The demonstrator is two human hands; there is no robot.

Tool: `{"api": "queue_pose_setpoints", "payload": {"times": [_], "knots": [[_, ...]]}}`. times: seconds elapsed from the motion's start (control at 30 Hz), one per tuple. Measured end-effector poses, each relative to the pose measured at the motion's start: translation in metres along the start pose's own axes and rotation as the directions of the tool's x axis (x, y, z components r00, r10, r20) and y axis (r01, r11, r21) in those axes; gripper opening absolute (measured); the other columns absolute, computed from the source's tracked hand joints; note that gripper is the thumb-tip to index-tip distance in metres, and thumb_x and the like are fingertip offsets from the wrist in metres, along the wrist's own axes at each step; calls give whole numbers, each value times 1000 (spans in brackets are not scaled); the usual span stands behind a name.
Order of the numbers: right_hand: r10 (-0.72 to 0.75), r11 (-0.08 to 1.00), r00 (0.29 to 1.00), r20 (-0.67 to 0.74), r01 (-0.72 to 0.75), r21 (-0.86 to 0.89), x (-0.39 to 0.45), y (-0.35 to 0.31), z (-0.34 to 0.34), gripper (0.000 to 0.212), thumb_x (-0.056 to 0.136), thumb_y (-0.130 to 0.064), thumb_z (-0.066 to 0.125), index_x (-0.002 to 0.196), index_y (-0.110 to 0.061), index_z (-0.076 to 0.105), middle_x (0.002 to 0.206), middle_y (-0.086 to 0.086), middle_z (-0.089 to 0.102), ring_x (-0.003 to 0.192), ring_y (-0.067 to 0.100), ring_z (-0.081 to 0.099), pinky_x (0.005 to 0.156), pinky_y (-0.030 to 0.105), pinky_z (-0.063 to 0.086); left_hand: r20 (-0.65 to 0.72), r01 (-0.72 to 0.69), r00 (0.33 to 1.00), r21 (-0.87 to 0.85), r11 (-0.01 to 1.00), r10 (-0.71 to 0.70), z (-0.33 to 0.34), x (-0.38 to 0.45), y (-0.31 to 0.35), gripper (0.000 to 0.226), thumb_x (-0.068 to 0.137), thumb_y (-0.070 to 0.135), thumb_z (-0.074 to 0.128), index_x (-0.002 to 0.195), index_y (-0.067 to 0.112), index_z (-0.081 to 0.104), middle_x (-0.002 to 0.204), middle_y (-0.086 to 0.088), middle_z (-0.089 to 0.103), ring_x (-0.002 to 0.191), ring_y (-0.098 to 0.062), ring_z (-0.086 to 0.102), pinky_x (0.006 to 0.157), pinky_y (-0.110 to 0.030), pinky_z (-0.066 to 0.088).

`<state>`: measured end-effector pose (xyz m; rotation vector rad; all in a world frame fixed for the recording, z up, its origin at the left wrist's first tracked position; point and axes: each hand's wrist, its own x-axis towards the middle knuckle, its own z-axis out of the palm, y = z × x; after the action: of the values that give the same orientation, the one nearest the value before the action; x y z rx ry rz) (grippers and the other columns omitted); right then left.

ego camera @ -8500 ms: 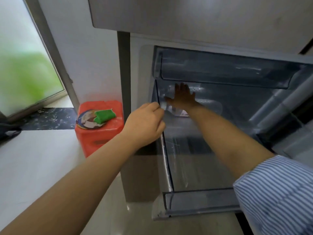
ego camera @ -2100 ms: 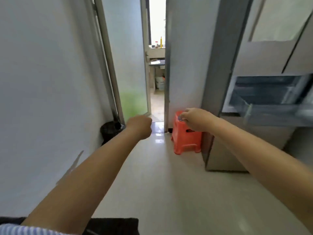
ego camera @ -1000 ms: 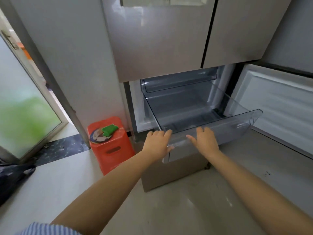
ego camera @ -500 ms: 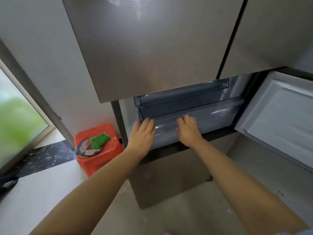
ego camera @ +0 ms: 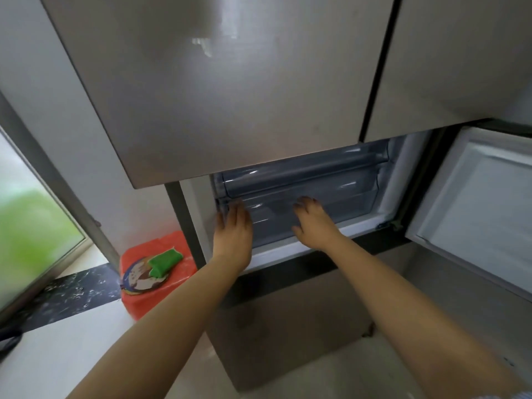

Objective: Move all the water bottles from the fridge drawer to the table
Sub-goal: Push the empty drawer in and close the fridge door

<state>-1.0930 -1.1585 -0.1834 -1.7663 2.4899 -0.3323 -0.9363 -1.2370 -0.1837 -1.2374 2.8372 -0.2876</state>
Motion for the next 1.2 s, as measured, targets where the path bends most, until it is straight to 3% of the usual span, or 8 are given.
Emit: {"api": "queue_pose_setpoints", "payload": {"times": [0.13,0.3,0.5,0.67,0.87,0.97,1.07,1.2], "knots": [[123,992,990,67,-121,-32,-57,35,-46,55,96,-22,45,145,-5,27,155,14,16,144,27,15,117,31,17,53,-83,995,42,996,81,-40,-21,26,70,92,17,48,150,5,9,155,-16,14,145,-32,12,117,-47,16],[333,930,942,-32,-334,-154,-145,103,-130,47,93,-20,47,136,-2,43,145,16,36,136,28,30,112,31,25,29,-250,968,-17,968,251,-99,-36,102,76,94,18,46,151,8,-4,144,-14,37,133,-30,36,111,-43,30],[587,749,795,-154,-606,-267,-276,187,-223,48,94,-29,45,137,-6,43,144,15,42,134,30,34,112,40,30,-64,-407,913,-98,908,403,-157,-74,229,61,94,16,44,147,9,17,139,-11,44,129,-28,42,104,-40,36],[771,598,605,-202,-795,-98,-360,267,-284,46,99,-30,34,135,-3,41,145,16,40,134,33,36,111,49,31,-165,-526,849,-176,832,502,-209,-108,340,41,93,13,41,133,9,36,131,-11,47,122,-28,44,94,-37,41],[848,508,528,-40,-832,-224,-418,353,-297,55,100,-39,25,147,-10,24,157,8,18,147,28,9,117,55,9,-182,-529,848,-246,812,497,-252,-133,450,47,97,17,39,143,11,31,142,-13,41,130,-29,40,102,-38,40],[834,532,547,-68,-831,-161,-437,376,-286,67,96,-49,29,148,-9,17,158,10,15,148,26,5,119,53,1,-134,-510,860,-293,809,493,-258,-146,479,45,97,16,37,142,10,32,141,-13,42,128,-29,42,101,-38,41],[792,602,601,-107,-798,-29,-445,370,-292,58,97,-46,31,136,-4,35,144,16,40,134,29,37,115,51,18,-76,-467,877,-365,805,475,-256,-159,482,44,98,18,36,141,9,33,141,-14,42,127,-31,43,100,-38,42],[688,707,722,-78,-691,-154,-463,331,-292,41,99,-28,33,128,0,39,132,23,46,121,35,46,96,40,40,-55,-469,871,-389,793,489,-251,-183,463,49,100,27,35,145,9,29,142,-15,42,128,-31,44,100,-39,42]]}}
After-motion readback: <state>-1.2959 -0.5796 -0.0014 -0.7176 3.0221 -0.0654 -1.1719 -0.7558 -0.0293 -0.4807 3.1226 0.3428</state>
